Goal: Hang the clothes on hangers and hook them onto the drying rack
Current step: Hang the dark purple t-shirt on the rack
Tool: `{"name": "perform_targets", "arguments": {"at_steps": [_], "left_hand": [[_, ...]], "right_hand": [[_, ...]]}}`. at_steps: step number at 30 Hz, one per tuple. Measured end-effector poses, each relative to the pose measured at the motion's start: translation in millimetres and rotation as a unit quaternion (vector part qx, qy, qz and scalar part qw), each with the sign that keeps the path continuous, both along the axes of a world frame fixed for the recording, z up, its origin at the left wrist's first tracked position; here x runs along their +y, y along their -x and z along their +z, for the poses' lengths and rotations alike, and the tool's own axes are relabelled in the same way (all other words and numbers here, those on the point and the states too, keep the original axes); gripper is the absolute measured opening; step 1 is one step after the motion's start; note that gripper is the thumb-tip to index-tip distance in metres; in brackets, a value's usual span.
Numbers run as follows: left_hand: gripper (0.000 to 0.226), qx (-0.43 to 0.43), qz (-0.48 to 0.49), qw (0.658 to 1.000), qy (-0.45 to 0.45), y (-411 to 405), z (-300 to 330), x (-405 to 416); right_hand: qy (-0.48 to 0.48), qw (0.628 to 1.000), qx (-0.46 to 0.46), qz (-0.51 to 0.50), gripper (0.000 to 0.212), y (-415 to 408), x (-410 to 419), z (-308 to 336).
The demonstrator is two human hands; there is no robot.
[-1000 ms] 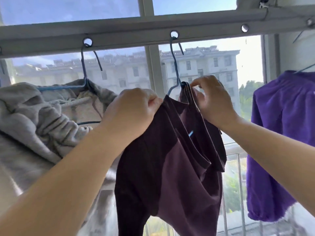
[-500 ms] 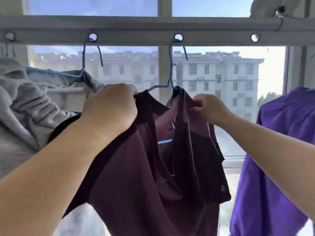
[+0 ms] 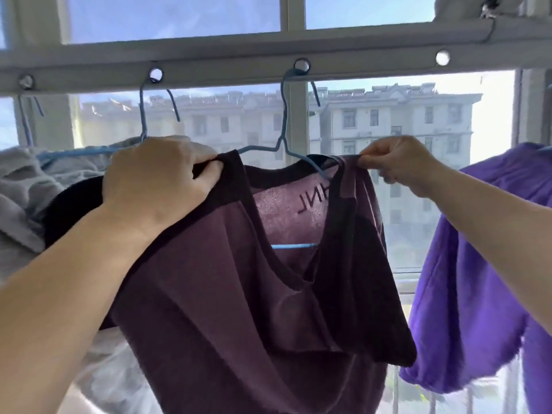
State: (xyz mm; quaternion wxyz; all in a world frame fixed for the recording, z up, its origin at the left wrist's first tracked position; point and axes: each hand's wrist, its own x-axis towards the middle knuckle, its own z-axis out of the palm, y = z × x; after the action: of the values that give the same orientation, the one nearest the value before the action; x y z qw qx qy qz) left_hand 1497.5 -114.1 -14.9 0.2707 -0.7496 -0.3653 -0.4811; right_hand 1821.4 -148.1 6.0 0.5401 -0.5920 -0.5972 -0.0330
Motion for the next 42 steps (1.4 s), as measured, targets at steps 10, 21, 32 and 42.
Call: {"name": "perform_targets", "arguments": {"at_steps": [10, 21, 32, 42], "left_hand": [[0.027, -0.006, 0.003, 1.0, 0.021, 4.1, 8.5, -8.1], [0.025, -0.024, -0.001, 0.998, 0.049, 11.3, 10.3, -15.6], [0.026, -0.016, -0.004, 0.999, 0.046, 13.7, 10.4, -14.5], [0.023, -0.027, -0.003, 0.998, 0.06, 8.1, 9.7, -10.5]], "right_hand": [[0.082, 0.994, 0.072, -0.017, 0.024, 27.1, 20.0, 19.5], [0.16, 0.974, 0.064, 0.149, 0.021, 6.1, -19.2, -34.9], [-0.091, 0.99, 0.106, 0.018, 0.015, 21.5, -11.7, -8.5], [0.079, 0.996, 0.03, 0.01, 0.027, 23.4, -1.7, -27.5]]}}
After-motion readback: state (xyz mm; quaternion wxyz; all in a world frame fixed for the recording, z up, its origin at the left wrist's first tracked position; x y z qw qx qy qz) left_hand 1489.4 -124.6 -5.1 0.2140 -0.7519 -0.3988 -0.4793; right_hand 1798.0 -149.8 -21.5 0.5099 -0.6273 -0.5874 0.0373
